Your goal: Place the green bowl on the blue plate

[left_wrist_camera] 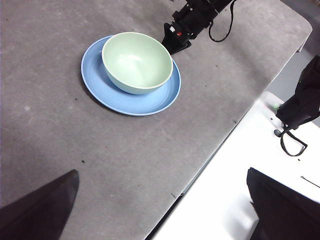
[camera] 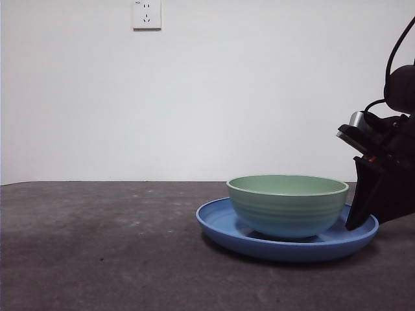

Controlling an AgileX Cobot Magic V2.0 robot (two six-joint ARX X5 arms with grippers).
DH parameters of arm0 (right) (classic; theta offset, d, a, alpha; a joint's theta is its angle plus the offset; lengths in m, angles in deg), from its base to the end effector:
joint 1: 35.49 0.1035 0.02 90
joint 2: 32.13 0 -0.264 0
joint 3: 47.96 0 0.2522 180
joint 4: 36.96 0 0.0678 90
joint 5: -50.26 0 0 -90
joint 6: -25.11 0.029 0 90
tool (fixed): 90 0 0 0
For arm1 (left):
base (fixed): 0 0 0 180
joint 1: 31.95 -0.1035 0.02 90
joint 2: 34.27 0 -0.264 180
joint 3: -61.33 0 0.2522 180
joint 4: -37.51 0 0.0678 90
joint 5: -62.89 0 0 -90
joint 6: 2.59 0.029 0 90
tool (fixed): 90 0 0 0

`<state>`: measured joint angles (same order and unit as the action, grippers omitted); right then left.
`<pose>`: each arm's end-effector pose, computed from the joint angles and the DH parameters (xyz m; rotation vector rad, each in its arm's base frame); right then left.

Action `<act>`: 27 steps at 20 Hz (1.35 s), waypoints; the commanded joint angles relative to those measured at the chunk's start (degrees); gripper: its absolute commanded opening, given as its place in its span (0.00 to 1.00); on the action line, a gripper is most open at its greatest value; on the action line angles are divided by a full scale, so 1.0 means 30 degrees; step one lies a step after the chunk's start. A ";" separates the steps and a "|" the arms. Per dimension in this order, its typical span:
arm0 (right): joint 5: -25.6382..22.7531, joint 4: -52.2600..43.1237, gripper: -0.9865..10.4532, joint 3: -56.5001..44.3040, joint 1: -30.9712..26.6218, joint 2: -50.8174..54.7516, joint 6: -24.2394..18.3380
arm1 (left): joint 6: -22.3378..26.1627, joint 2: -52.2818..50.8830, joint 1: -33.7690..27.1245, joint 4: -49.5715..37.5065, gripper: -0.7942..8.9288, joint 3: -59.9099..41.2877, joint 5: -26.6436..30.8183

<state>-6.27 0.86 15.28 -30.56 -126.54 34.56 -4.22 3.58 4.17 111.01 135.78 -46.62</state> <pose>0.2866 0.0408 0.1503 0.4418 1.2375 0.4889 0.0671 -0.0609 0.3587 0.0714 0.6754 -0.9264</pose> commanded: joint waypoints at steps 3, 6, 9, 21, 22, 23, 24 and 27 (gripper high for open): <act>-0.0073 0.1588 0.10 0.1858 0.0328 -0.0313 0.0765 | -0.0124 0.0087 0.0095 -0.0495 0.73 0.0219 -0.0087; 0.0073 0.3206 0.10 0.3432 0.1202 -0.0321 0.0816 | -0.0124 0.0087 0.0095 -0.0729 0.73 0.0219 -0.0087; 0.0058 0.3126 0.10 0.4350 0.2586 -0.0357 0.1661 | -0.0124 0.0087 0.0095 -0.0772 0.73 0.0219 -0.0087; -0.0138 -0.0597 0.10 0.4626 0.5982 -0.3716 0.4444 | -0.0160 0.0087 0.0095 -0.0663 0.73 0.0219 -0.0087; -0.0153 -0.0663 0.10 0.4626 0.5974 -0.3963 0.4583 | -0.0189 0.0087 0.0095 -0.0634 0.73 0.0219 -0.0087; -0.0204 -0.0656 0.10 0.4626 0.5974 -0.4000 0.4575 | -0.0197 0.0087 0.0095 -0.0627 0.73 0.0219 -0.0087; -0.0291 -0.0736 0.10 0.4626 0.5974 -0.4000 0.4575 | -0.0197 0.0087 0.0095 -0.0627 0.73 0.0219 -0.0087; -0.0262 -0.0801 0.23 0.4626 0.5982 -0.3993 0.4590 | -0.0189 0.0087 0.0095 -0.0350 0.73 0.0219 -0.0087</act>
<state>-6.97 -1.24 27.97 -12.90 -137.64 47.76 -4.66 3.58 4.17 110.23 135.78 -46.62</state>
